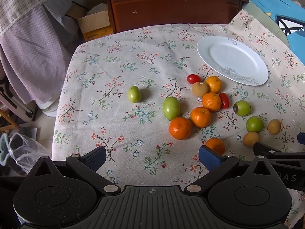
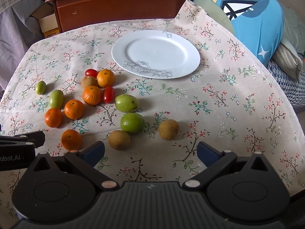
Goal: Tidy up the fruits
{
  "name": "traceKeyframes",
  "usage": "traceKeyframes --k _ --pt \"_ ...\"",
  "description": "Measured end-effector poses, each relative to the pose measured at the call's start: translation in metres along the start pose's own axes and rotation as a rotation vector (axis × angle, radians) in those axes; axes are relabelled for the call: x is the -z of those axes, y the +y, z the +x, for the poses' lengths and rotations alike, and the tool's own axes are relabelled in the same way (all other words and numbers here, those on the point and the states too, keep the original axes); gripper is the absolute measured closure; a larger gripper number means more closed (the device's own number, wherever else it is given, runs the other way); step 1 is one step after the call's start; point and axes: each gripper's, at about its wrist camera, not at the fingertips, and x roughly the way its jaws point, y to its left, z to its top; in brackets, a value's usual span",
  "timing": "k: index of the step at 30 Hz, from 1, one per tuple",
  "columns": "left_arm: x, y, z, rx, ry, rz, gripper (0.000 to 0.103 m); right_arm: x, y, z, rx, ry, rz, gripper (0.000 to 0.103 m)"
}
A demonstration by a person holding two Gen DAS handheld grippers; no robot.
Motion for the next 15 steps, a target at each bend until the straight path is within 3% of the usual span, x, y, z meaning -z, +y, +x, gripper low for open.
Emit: traceKeyframes --k 7,15 --pt "-0.003 0.018 -0.003 0.027 -0.026 -0.035 0.000 0.003 -0.032 -0.009 -0.055 -0.019 0.105 0.003" --pt "-0.008 0.031 -0.011 0.058 -0.069 -0.070 0.000 0.008 -0.032 -0.014 -0.160 -0.046 0.096 0.025"
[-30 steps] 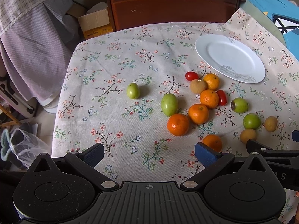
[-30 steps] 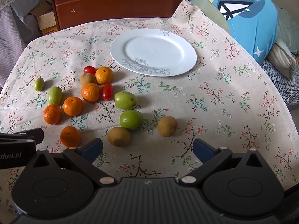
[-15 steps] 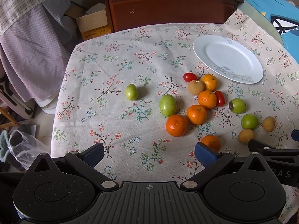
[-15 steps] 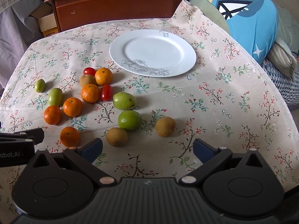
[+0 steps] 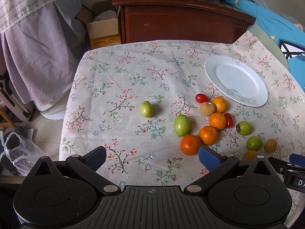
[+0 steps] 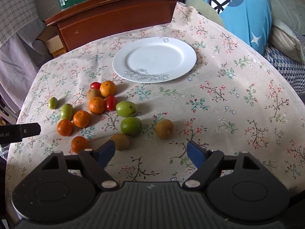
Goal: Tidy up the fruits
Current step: 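Grasp a tangerine with the left tool while the right tool grasps a brown kiwi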
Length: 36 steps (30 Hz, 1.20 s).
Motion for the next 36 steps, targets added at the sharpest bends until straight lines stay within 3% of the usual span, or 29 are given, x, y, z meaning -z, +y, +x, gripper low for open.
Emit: traceKeyframes --k 4,8,12,19,24,26,32,36 --pt "0.001 -0.003 0.000 0.019 -0.003 0.017 0.001 0.002 0.008 0.006 -0.067 0.008 -0.032 0.045" --pt "0.003 -0.005 0.000 0.030 -0.005 0.028 0.001 0.005 0.013 0.013 -0.107 0.018 -0.040 0.058" --pt "0.005 -0.008 0.002 0.034 0.004 0.050 0.001 0.003 0.015 0.020 -0.114 0.018 -0.031 0.059" --pt "0.011 -0.018 0.007 0.068 0.040 0.112 0.001 0.004 0.019 0.034 -0.132 0.050 -0.030 0.080" --pt "0.017 -0.029 0.009 0.138 0.045 0.153 0.001 0.003 0.017 0.029 -0.146 0.032 -0.013 0.083" --pt "0.019 -0.033 0.011 0.169 0.048 0.165 0.001 0.001 0.016 0.026 -0.164 0.031 0.001 0.091" --pt "0.028 -0.048 0.015 0.212 0.045 0.212 0.002 -0.002 0.012 0.022 -0.177 0.027 0.020 0.091" --pt "0.031 -0.054 0.015 0.220 0.021 0.244 0.010 -0.001 0.005 0.025 -0.199 0.053 0.082 0.085"
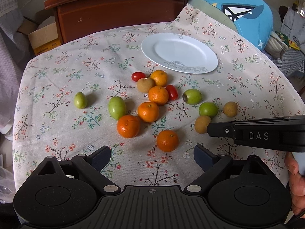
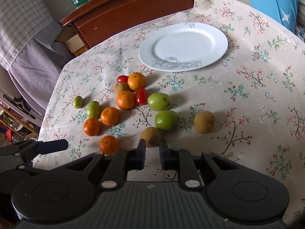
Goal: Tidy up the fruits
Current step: 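Grasp a tangerine with the left tool while the right tool grasps a brown kiwi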
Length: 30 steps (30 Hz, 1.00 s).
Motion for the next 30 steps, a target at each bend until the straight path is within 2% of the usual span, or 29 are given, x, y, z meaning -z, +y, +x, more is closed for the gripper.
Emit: traceKeyframes --k 4,7,9,11,13,16,18,20,22,28,30 --pt "0.001 -0.003 0.004 -0.022 -0.001 0.031 0.022 0.001 0.006 0.003 -0.003 -0.007 -0.026 0.081" --pt "0.002 -0.002 0.005 -0.017 -0.004 0.031 0.026 0.000 0.010 0.010 0.014 -0.006 -0.043 0.067" --pt "0.003 -0.002 0.005 -0.008 -0.014 0.033 0.028 0.001 0.011 0.014 0.032 -0.008 -0.048 0.067" --pt "0.003 -0.004 0.006 0.006 -0.024 0.037 0.031 0.001 0.010 0.018 0.035 0.000 -0.042 0.077" --pt "0.003 -0.006 0.007 0.021 -0.029 0.044 0.032 0.001 0.009 0.017 0.034 -0.005 -0.040 0.077" --pt "0.003 -0.009 0.011 0.038 -0.034 0.042 0.043 0.001 0.010 0.013 0.031 -0.018 -0.048 0.077" --pt "0.003 -0.010 0.015 0.039 -0.039 0.041 0.047 0.000 0.010 0.011 0.019 -0.020 -0.045 0.077" --pt "0.003 -0.010 0.018 0.030 -0.038 0.046 0.059 0.000 0.011 0.010 0.012 -0.019 -0.039 0.077" --pt "0.003 -0.009 0.020 0.037 -0.033 0.042 0.065 0.000 0.011 0.009 0.013 -0.021 -0.038 0.077" --pt "0.002 -0.009 0.025 0.054 -0.039 0.031 0.066 -0.001 0.010 0.009 0.015 -0.022 -0.035 0.077" --pt "0.002 -0.010 0.025 0.059 -0.039 0.038 0.076 -0.001 0.010 0.009 0.016 -0.022 -0.034 0.077"
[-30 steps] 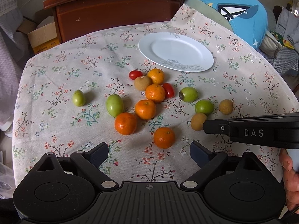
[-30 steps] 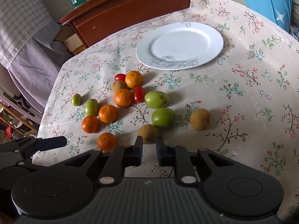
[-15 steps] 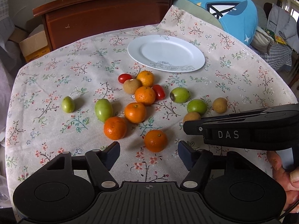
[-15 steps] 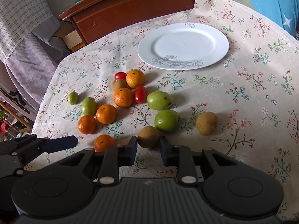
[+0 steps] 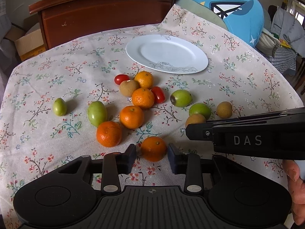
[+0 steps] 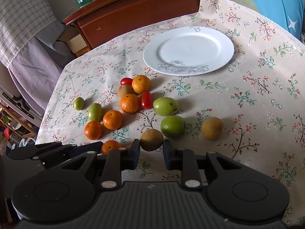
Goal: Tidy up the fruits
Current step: 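Grasp a tangerine with the left tool while the right tool grasps a brown kiwi, then lift the tangerine with the left tool while the right tool carries the kiwi over the plate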
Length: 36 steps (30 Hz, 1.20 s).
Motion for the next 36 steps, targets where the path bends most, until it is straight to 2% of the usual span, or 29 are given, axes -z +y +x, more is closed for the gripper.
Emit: traceKeyframes --k 14,23,29,36 --pt "-0.004 0.003 -0.013 -0.004 -0.050 -0.024 0.077 -0.002 0.000 -0.003 -0.016 -0.009 0.011 0.077" --pt "-0.008 0.008 -0.018 -0.038 -0.069 -0.047 0.077 -0.004 0.002 -0.008 -0.015 -0.032 0.001 0.077" --pt "-0.022 0.014 -0.026 -0.049 -0.086 -0.071 0.077 -0.010 0.008 -0.018 -0.037 -0.066 -0.034 0.077" --pt "-0.048 0.014 -0.032 -0.033 -0.110 -0.008 0.077 -0.030 0.011 -0.031 -0.059 -0.121 -0.066 0.077"
